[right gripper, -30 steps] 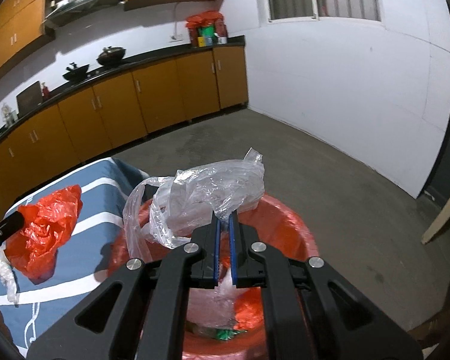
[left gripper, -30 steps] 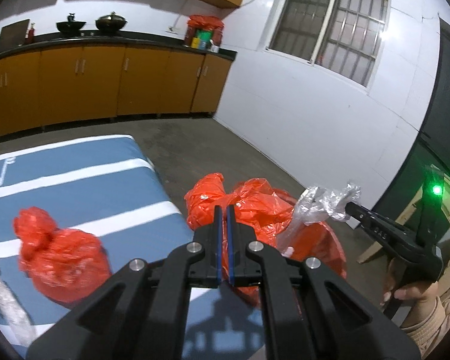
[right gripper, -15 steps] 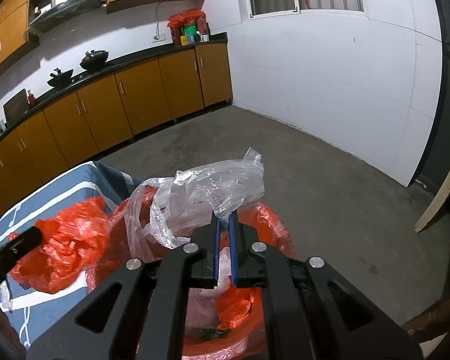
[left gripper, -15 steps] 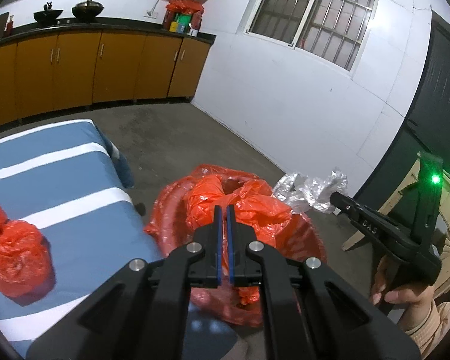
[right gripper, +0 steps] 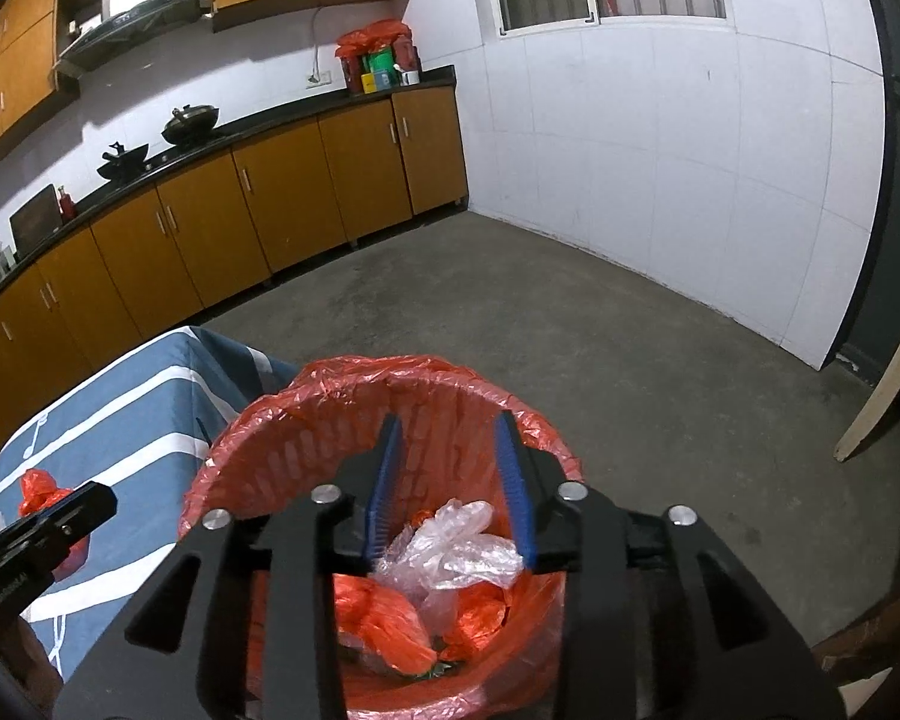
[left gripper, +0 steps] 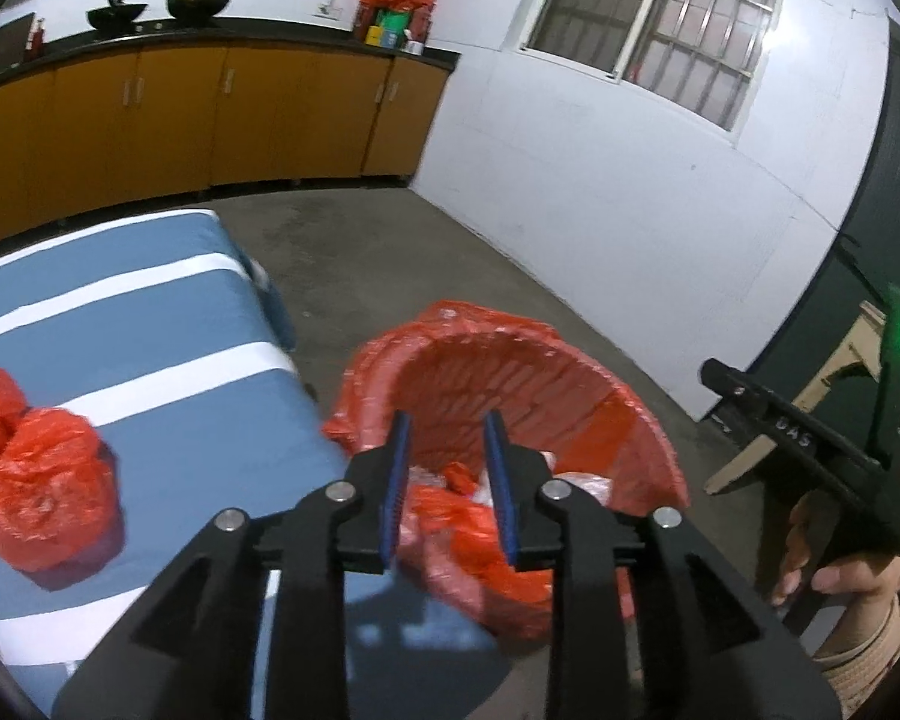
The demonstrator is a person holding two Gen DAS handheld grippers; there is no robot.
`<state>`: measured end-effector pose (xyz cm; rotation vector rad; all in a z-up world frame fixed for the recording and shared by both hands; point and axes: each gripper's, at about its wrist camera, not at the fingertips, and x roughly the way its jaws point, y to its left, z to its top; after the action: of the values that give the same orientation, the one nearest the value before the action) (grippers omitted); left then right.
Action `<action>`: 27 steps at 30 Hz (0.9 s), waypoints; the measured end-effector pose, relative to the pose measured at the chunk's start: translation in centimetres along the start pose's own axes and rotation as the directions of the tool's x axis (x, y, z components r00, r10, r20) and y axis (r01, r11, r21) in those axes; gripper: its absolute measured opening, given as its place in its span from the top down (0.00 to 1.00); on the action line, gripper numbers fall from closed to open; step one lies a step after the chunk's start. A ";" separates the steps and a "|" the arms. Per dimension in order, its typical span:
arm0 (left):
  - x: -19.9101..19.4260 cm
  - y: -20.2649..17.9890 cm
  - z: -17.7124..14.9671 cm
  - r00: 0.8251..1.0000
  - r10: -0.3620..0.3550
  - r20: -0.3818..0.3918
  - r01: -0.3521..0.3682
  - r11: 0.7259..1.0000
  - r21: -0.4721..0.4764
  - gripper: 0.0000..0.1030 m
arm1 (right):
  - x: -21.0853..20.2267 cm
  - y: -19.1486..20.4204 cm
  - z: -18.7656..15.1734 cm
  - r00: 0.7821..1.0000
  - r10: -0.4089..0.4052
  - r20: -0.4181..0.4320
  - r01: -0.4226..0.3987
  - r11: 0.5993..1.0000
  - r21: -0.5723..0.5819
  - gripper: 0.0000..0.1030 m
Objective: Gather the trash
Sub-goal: 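Open both tools to drop the bags into the wastebasket, then move both tools back over the table toward the white and red bags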
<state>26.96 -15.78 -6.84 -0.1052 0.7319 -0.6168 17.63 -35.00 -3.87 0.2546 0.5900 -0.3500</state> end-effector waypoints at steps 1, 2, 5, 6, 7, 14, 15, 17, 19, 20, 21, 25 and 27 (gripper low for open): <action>-0.3 0.3 -0.1 1.000 0.018 0.002 -0.018 1.000 0.002 0.72 | 0.0 0.2 0.0 1.000 0.003 -0.001 -0.003 1.000 -0.004 0.66; -0.5 0.5 -0.2 1.000 0.030 0.003 -0.030 1.000 0.003 0.71 | 0.0 0.5 0.0 1.000 0.007 -0.001 -0.007 1.000 -0.013 0.66; -1.8 1.9 -0.6 0.996 0.087 0.017 -0.087 0.996 -0.002 0.68 | 0.0 1.6 0.0 1.000 0.026 -0.002 -0.026 0.999 -0.038 0.66; -2.2 2.2 -0.8 0.995 0.100 0.020 -0.100 0.995 -0.006 0.66 | 0.0 2.0 0.0 0.999 0.034 -0.003 -0.034 0.998 -0.046 0.63; -2.7 2.7 -0.9 0.993 0.116 0.024 -0.115 0.993 -0.011 0.65 | 0.0 2.6 -0.1 0.999 0.046 -0.003 -0.047 0.997 -0.054 0.62; -7.3 7.7 -2.0 0.957 0.281 0.067 -0.278 0.960 -0.040 0.57 | -0.1 6.6 -0.3 0.991 0.137 -0.007 -0.137 0.984 -0.118 0.45; -7.9 8.4 -2.1 0.950 0.303 0.072 -0.300 0.953 -0.047 0.56 | 0.0 7.4 -0.4 0.988 0.152 -0.010 -0.152 0.979 -0.132 0.43; -9.5 10.2 -2.5 0.930 0.357 0.084 -0.352 0.933 -0.066 0.53 | 0.0 9.2 -0.6 0.982 0.186 -0.019 -0.186 0.969 -0.163 0.42; -11.4 12.6 -2.9 0.896 0.434 0.097 -0.426 0.900 -0.088 0.49 | 0.0 11.0 -0.9 0.975 0.220 -0.031 -0.222 0.956 -0.190 0.41; -12.3 13.9 -3.1 0.875 0.474 0.098 -0.465 0.880 -0.100 0.47 | 0.1 11.8 -1.0 0.972 0.234 -0.036 -0.237 0.951 -0.200 0.41; -12.9 14.7 -3.2 0.861 0.500 0.097 -0.489 0.865 -0.112 0.45 | 0.2 12.5 -1.2 0.969 0.244 -0.041 -0.247 0.947 -0.206 0.40; -15.5 19.9 -4.2 0.793 0.607 0.052 -0.587 0.785 -0.198 0.42 | 0.3 15.5 -2.0 0.952 0.299 -0.068 -0.306 0.924 -0.229 0.38; -16.4 22.3 -4.7 0.777 0.629 0.018 -0.605 0.755 -0.252 0.40 | 0.5 17.5 -2.6 0.940 0.330 -0.087 -0.341 0.908 -0.244 0.36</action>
<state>25.39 12.24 -7.26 -0.1014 0.6847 0.1190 23.53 -18.36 -3.90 0.1112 0.6153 0.0676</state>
